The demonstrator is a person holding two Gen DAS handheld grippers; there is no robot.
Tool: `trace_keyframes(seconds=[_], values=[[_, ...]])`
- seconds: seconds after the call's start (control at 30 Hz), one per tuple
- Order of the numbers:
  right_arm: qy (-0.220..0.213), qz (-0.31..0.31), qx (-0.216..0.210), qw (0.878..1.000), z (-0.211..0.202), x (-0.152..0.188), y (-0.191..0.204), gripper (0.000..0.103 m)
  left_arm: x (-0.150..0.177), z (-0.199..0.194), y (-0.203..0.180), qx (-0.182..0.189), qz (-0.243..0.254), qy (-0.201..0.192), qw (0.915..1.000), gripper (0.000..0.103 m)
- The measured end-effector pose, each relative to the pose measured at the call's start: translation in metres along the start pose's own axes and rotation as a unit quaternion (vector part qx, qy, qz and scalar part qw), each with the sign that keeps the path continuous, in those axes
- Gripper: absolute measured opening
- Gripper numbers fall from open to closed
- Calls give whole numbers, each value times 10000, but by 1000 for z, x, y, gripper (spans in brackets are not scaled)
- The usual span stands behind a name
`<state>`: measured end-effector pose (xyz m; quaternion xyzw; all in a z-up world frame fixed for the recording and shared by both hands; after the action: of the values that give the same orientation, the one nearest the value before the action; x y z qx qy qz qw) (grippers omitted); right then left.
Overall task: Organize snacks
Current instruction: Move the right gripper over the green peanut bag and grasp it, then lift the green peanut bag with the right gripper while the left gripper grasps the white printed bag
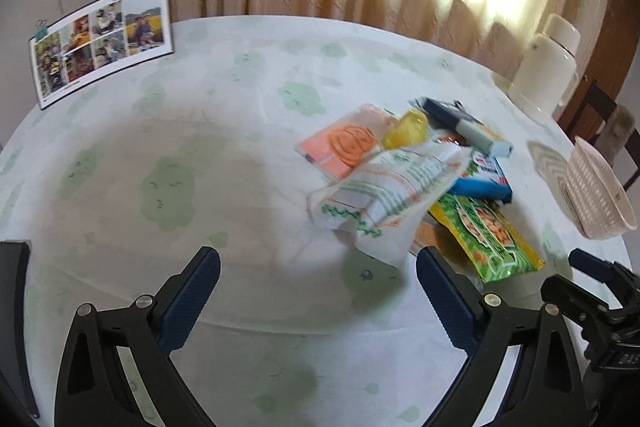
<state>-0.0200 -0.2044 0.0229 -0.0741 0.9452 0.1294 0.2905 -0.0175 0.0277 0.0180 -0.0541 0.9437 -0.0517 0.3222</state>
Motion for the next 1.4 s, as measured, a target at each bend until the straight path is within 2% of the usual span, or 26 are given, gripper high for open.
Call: trace_keyframes(seconds=[0.1,0.2,0.6,0.77,0.9,1.2,1.4], values=[[108,88,-342,9993,7,-9,12,103,-1,-5,6,-131,-170,-124,9997,97],[203,77,-472,9987,16,-15,21,103,-4,-10,10,-308,-254,-271,9988,97],[419,-203,-251,9986,60,-41,56,103,-7,-16,28,-690,-593,-440,9949,97],[434,-195,-147,9988,69,-42,56,102,-6,-14,27,-705,-559,-402,9951,97],[350,-240,-26,9991,69,-41,56,92,-6,-12,27,-710,-542,-361,9953,97],[138,-153,-216,9996,57,-37,44,83,-6,-6,26,-757,-470,-257,9957,97],[44,-5,-139,9999,45,-30,22,82,-5,0,24,-765,-393,-163,9962,97]])
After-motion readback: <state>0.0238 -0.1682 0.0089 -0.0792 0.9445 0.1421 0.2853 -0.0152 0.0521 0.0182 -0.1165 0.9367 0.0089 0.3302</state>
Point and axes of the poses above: each gripper's, at about its wrist camera, not at the fingertips, and z roughly the way its jaws point, y to its left, x to its underside, the point moved 1 cm from there along z, roughly the way its jaws point, and after that the axes turned 3 degrees about y, right-handed, at the moved point
